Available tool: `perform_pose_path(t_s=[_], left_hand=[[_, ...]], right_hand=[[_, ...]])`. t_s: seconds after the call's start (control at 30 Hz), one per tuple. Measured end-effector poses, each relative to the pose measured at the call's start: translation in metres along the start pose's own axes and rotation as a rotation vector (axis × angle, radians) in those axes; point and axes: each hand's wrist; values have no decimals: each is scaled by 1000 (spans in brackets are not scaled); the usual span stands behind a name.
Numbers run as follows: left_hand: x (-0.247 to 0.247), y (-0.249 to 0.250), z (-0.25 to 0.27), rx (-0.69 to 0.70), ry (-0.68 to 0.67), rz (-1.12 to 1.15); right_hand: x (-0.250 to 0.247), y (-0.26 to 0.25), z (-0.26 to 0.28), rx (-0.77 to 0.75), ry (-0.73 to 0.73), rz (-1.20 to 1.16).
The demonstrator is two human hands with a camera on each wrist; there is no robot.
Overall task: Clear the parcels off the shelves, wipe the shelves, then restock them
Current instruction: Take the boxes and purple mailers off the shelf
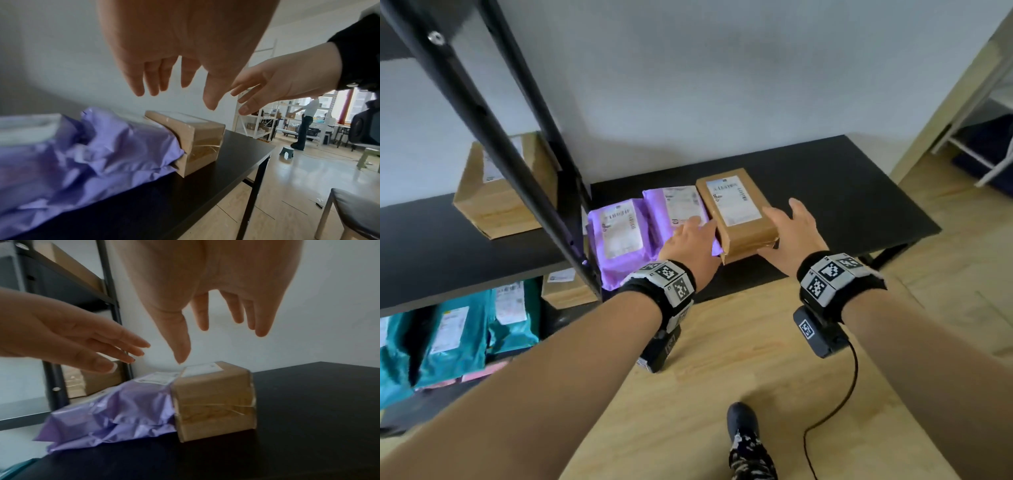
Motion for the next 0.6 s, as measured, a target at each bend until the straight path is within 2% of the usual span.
perform_pose_path(t_s=[0.13, 0.37, 0.6], left_hand=[[25, 21, -49, -109, -64, -6], [50, 17, -91, -192, -115, -104], [55, 22, -98, -191, -46, -106]], right_hand=[[-1, 30, -53, -53, -119, 15], [32, 32, -105, -158, -296, -7], [30, 34, -101, -180, -191, -34]])
Point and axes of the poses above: each hand's wrist, its own z-axis away from the middle knuckle, its own x-axis out of the palm, y = z × x, and after that the axes turned 13 degrees about x, right-handed
